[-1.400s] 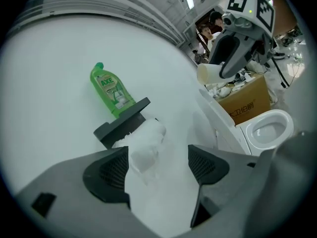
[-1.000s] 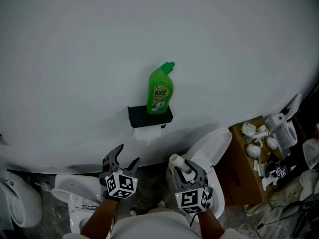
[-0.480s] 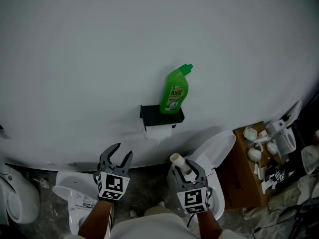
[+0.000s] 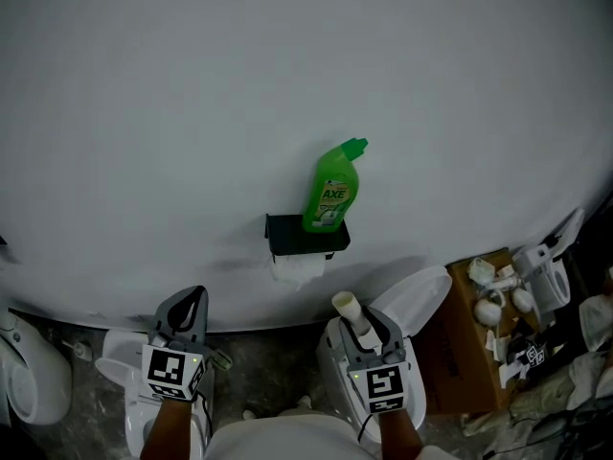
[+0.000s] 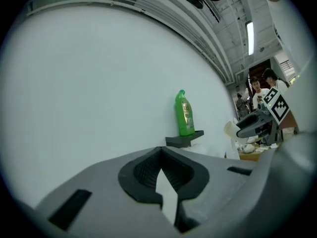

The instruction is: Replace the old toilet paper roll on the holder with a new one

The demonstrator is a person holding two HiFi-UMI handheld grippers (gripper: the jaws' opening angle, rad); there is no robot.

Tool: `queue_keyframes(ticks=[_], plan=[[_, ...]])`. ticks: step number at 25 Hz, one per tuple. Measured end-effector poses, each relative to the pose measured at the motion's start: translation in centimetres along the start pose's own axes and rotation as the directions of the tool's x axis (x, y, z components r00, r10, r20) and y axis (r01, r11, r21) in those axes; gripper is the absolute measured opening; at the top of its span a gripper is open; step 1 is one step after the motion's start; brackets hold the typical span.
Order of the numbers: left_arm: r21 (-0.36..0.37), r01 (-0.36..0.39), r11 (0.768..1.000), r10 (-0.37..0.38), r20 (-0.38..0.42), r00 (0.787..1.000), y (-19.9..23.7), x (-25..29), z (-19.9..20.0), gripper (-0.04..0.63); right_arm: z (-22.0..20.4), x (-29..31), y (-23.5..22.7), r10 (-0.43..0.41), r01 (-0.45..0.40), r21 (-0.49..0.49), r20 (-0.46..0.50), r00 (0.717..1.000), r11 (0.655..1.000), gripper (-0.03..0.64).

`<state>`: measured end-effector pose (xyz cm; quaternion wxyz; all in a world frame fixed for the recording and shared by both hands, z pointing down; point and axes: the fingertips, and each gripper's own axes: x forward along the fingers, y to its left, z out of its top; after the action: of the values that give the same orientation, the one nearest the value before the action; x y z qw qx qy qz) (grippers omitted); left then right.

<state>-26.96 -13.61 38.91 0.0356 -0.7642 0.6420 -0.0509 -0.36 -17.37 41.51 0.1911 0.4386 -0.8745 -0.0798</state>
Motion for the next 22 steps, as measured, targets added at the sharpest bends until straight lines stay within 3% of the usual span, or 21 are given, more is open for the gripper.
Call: queue_keyframes(ticks=[4, 9, 18, 22], plan=[[-0.021, -0.096, 0.995, 0.097, 0.043, 0.994, 2.3, -2.0, 1.7, 0.006, 0.3, -0.1, -3.0, -0.022, 0.017, 0.107, 0.049, 0.999, 0.994, 0.172], [-0.029, -0.226, 0.974, 0.228, 0.056, 0.972, 5.6, -4.5, 1.9, 0.005, 0.3, 0.1, -5.6, -0.053, 0.044, 0.127, 0.061, 0.997, 0.991, 0.172], [-0.071, -0.336, 0.939, 0.34, 0.044, 0.94, 6.5, -9.1, 1.4, 0.006, 0.6, 0.1, -8.7, -0.052, 0.026, 0.248, 0.1, 0.994, 0.968, 0.173], [-0.092, -0.346, 0.934, 0.351, 0.041, 0.935, 6.0, -9.8, 1.4, 0.006, 0.9, -0.2, -9.7, -0.06, 0.022, 0.284, 0.124, 0.99, 0.958, 0.173]])
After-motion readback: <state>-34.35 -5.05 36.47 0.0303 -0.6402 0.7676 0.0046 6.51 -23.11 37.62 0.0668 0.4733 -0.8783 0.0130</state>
